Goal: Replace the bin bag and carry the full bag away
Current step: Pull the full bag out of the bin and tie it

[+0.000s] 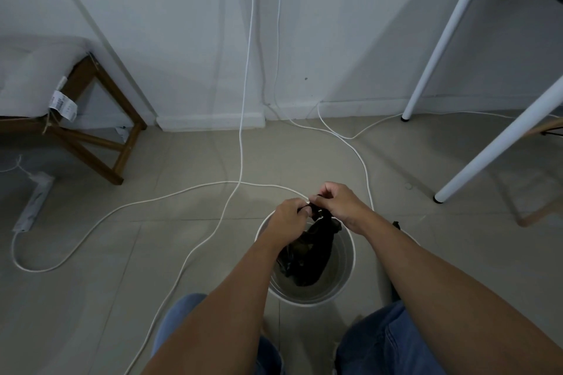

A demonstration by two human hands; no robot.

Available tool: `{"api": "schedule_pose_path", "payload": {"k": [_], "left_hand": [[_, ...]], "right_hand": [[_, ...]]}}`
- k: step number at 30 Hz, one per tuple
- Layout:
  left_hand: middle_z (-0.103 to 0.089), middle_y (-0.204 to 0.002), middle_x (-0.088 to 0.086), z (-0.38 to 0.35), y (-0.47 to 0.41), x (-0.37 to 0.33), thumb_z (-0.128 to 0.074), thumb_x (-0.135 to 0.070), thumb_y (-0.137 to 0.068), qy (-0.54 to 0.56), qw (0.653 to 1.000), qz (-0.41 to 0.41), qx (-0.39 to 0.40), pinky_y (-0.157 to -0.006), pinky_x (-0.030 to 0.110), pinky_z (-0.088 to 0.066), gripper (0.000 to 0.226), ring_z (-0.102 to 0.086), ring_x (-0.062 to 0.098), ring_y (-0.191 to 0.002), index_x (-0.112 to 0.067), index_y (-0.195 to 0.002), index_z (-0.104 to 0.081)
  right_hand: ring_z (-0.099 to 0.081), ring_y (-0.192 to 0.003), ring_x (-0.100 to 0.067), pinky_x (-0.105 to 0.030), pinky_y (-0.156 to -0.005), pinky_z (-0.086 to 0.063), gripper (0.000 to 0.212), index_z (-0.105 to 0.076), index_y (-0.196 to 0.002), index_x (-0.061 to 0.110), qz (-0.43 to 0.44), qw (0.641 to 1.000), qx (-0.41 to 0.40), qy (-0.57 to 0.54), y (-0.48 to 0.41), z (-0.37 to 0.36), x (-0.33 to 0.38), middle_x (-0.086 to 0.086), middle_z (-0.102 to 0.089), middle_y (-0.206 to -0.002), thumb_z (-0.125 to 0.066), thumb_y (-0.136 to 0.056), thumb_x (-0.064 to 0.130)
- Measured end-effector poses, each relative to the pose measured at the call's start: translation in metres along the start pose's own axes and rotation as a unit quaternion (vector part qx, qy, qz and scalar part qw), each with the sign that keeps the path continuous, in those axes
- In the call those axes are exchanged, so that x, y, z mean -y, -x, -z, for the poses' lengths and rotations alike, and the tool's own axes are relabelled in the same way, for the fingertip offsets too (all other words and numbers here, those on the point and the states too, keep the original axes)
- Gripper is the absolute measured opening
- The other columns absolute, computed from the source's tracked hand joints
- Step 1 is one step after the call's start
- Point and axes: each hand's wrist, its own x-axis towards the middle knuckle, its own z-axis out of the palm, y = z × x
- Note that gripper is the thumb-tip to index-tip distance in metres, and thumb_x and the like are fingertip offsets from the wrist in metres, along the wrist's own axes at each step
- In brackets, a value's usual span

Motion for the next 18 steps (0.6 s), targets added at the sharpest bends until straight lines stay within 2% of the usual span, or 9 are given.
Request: {"api": "schedule_pose_path", "payload": {"k": [2, 4, 6, 9, 11, 14, 16, 18], "left_hand": [[-0.060, -0.075, 0.004, 0.001, 0.001, -0.004, -0.050, -0.013, -0.092, 0.022, 1.000, 0.015, 0.013, -0.070, 0.031, -0.040, 0.022, -0.053, 0.020, -0.074, -0.002, -0.082, -0.066], [-0.058, -0.070, 0.000, 0.000, 0.001, -0.003, -0.050, -0.017, -0.093, 0.031, 0.999, 0.023, 0.020, -0.070, 0.032, -0.042, 0.020, -0.055, 0.020, -0.073, -0.011, -0.078, -0.062], [-0.062, -0.074, 0.000, -0.002, 0.003, -0.002, -0.055, -0.024, -0.091, 0.053, 0.998, 0.021, -0.001, -0.073, 0.034, -0.046, 0.008, -0.059, 0.020, -0.075, -0.022, -0.083, -0.053], [-0.063, -0.074, -0.002, -0.001, 0.009, 0.005, -0.069, -0.023, -0.080, 0.128, 0.991, 0.000, -0.029, -0.068, 0.027, -0.048, 0.027, -0.060, 0.013, -0.069, -0.030, -0.089, -0.044], [-0.061, -0.073, -0.006, 0.000, 0.012, 0.007, -0.076, -0.016, -0.073, 0.133, 0.991, -0.018, -0.009, -0.064, 0.021, -0.045, 0.037, -0.057, 0.006, -0.064, -0.033, -0.087, -0.046], [-0.060, -0.078, -0.007, 0.001, 0.011, 0.005, -0.084, -0.026, -0.065, 0.121, 0.992, -0.024, -0.023, -0.068, 0.025, -0.050, 0.041, -0.058, 0.010, -0.072, -0.040, -0.092, -0.057], [-0.061, -0.079, -0.008, -0.002, 0.008, 0.004, -0.085, -0.026, -0.068, 0.140, 0.988, -0.031, -0.053, -0.070, 0.022, -0.049, 0.034, -0.057, 0.008, -0.073, -0.039, -0.094, -0.068], [-0.067, -0.077, -0.006, -0.003, 0.007, 0.001, -0.080, -0.017, -0.075, 0.201, 0.975, -0.027, -0.086, -0.067, 0.021, -0.046, 0.017, -0.057, 0.004, -0.066, -0.024, -0.090, -0.077]], "right_hand": [[-0.056, -0.059, -0.016, -0.033, -0.064, -0.045, 0.021, -0.054, -0.072, 0.015, -0.003, 1.000, -0.009, 0.028, -0.001, -0.002, -0.001, -0.002, -0.061, -0.063, -0.070, -0.085, 0.021], [-0.058, -0.061, -0.018, -0.034, -0.063, -0.046, 0.021, -0.054, -0.073, 0.014, -0.010, 0.999, -0.021, 0.037, 0.000, -0.003, 0.000, -0.004, -0.063, -0.064, -0.069, -0.085, 0.021], [-0.060, -0.059, -0.021, -0.034, -0.061, -0.048, 0.020, -0.054, -0.075, 0.011, -0.022, 0.999, -0.037, 0.016, 0.003, -0.002, 0.001, -0.008, -0.064, -0.064, -0.069, -0.085, 0.019], [-0.057, -0.051, -0.019, -0.029, -0.053, -0.047, 0.019, -0.052, -0.080, 0.009, -0.054, 0.998, -0.039, -0.024, 0.005, 0.001, 0.005, -0.011, -0.064, -0.065, -0.067, -0.088, 0.017], [-0.054, -0.047, -0.018, -0.027, -0.049, -0.045, 0.019, -0.049, -0.080, 0.008, -0.072, 0.995, -0.030, -0.055, 0.006, 0.004, 0.006, -0.013, -0.063, -0.067, -0.064, -0.090, 0.015], [-0.053, -0.045, -0.018, -0.027, -0.047, -0.046, 0.017, -0.048, -0.083, 0.007, -0.094, 0.991, -0.016, -0.091, 0.007, 0.003, 0.010, -0.014, -0.061, -0.067, -0.062, -0.091, 0.012], [-0.054, -0.047, -0.020, -0.028, -0.048, -0.047, 0.015, -0.049, -0.082, 0.007, -0.105, 0.988, -0.018, -0.111, 0.007, 0.003, 0.011, -0.015, -0.061, -0.067, -0.061, -0.091, 0.010], [-0.053, -0.045, -0.019, -0.027, -0.049, -0.045, 0.016, -0.048, -0.081, 0.009, -0.110, 0.986, -0.015, -0.122, 0.006, 0.003, 0.013, -0.013, -0.060, -0.063, -0.061, -0.091, 0.010]]}}
